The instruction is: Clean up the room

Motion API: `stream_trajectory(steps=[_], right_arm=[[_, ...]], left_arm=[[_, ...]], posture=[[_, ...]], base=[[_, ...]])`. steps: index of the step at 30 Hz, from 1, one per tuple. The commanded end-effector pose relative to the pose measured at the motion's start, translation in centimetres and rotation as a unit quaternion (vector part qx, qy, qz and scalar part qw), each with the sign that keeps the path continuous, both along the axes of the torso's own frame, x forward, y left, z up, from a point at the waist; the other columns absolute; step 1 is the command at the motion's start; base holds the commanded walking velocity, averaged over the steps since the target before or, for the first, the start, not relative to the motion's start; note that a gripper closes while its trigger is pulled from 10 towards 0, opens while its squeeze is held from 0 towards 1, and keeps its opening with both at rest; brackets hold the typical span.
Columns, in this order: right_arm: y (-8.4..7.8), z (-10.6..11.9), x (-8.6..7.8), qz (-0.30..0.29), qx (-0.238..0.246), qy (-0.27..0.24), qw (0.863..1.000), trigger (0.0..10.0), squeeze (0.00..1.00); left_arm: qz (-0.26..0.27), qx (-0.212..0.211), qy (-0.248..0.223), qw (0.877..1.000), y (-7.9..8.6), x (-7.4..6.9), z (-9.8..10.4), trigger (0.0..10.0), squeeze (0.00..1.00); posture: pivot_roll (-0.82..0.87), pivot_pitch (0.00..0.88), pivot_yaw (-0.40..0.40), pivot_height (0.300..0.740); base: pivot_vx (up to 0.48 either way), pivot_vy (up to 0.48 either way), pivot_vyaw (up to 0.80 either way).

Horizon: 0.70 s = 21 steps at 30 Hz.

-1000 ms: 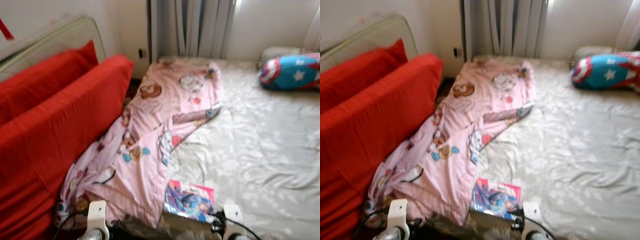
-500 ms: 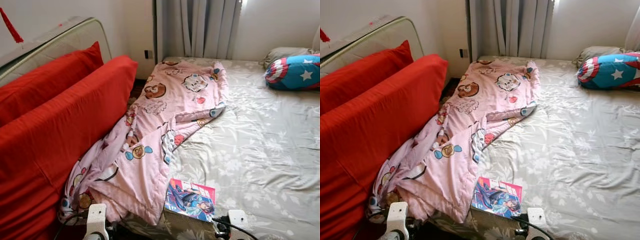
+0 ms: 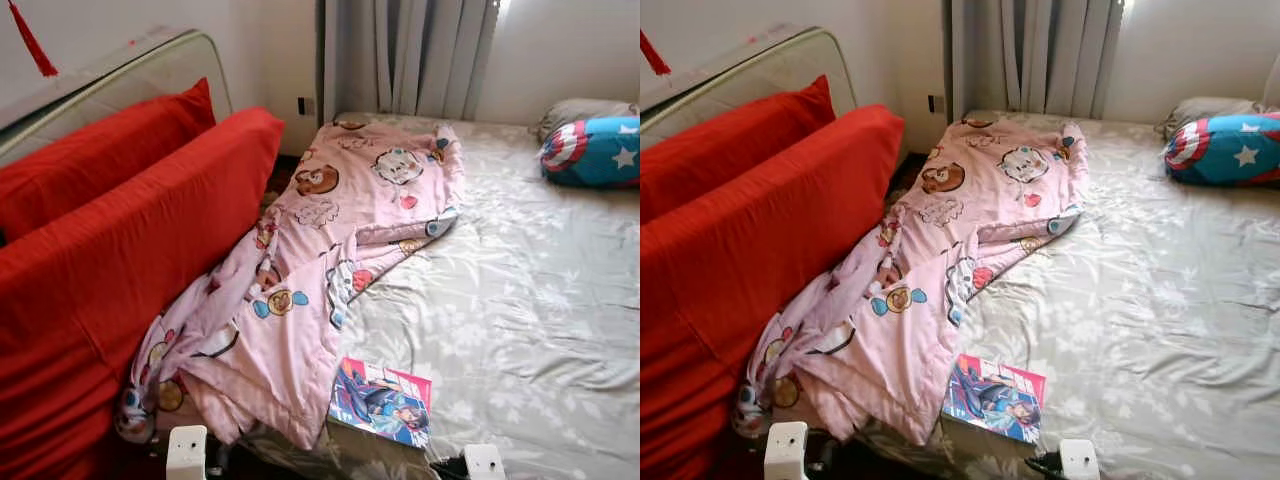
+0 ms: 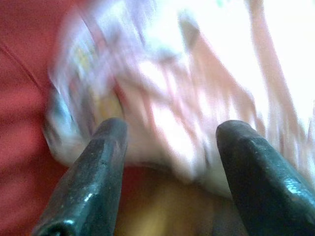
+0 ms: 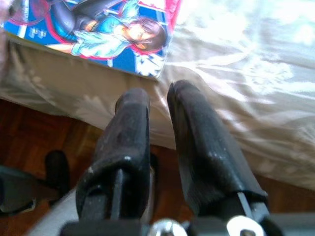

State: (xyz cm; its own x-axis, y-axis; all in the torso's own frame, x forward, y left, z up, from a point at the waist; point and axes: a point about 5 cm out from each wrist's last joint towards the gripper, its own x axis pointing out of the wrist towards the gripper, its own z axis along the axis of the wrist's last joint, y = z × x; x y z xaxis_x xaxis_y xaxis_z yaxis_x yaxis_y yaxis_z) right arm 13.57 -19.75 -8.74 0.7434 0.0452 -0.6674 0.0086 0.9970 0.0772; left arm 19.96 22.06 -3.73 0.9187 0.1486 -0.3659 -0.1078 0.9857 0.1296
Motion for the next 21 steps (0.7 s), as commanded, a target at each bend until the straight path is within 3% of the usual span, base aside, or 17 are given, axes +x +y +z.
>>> stream_trajectory(steps=[1, 9, 15, 16, 17, 18, 19, 21], right_arm=[[0.2, 0.3, 0.2, 0.003, 0.008, -0.023, 1.0, 10.0, 0.0], [0.4, 0.3, -0.8, 0.014, 0.008, -0.039, 0.999, 10.0, 0.0], [0.8, 0.6, -0.9, 0.034, 0.011, -0.062, 0.997, 10.0, 0.0], [1.8, 3.0, 4.5, 0.048, 0.013, -0.149, 0.988, 10.0, 0.0], [1.8, 3.0, 4.5, 0.048, 0.013, -0.149, 0.988, 10.0, 0.0], [3.8, 8.2, 11.6, 0.066, 0.019, -0.274, 0.959, 10.0, 0.0], [4.4, 9.7, 13.1, 0.07, 0.022, -0.3, 0.951, 10.0, 0.0], [4.6, 10.2, 13.8, 0.069, 0.022, -0.307, 0.949, 10.0, 0.0]], left_arm=[[-0.011, -0.019, -0.049, 0.999, -0.5, 0.8, 1.3, 10.0, 0.0], [-0.002, -0.021, -0.107, 0.994, 0.5, -1.1, 2.6, 10.0, 0.0], [0.012, -0.016, -0.091, 0.996, 1.3, -3.4, 2.8, 10.0, 0.0], [0.014, -0.015, -0.089, 0.996, 1.3, -3.6, 2.7, 10.0, 0.0], [0.014, -0.015, -0.089, 0.996, 1.3, -3.6, 2.7, 10.0, 0.0], [0.023, -0.018, -0.087, 0.996, 1.4, -4.0, 2.6, 10.0, 0.0], [0.026, -0.02, -0.087, 0.996, 1.3, -4.1, 2.6, 10.0, 0.0], [0.029, -0.026, -0.09, 0.995, 1.1, -4.1, 2.6, 10.0, 0.0]], posture=[[-0.14, 0.0, -0.007, 0.74], [-0.09, 0.0, -0.023, 0.74], [-0.07, 0.0, -0.032, 0.74], [-0.07, 0.0, -0.032, 0.74], [-0.07, 0.0, -0.032, 0.74], [-0.06, 0.0, -0.038, 0.74], [-0.06, 0.0, -0.041, 0.74], [-0.05, 0.0, -0.048, 0.74]], base=[[0.0, 0.0, 0.0], [0.0, 0.0, 0.0], [0.0, 0.0, 0.0], [0.0, 0.0, 0.0], [0.0, 0.0, 0.0], [0.0, 0.0, 0.0], [0.0, 0.0, 0.0], [0.0, 0.0, 0.0]])
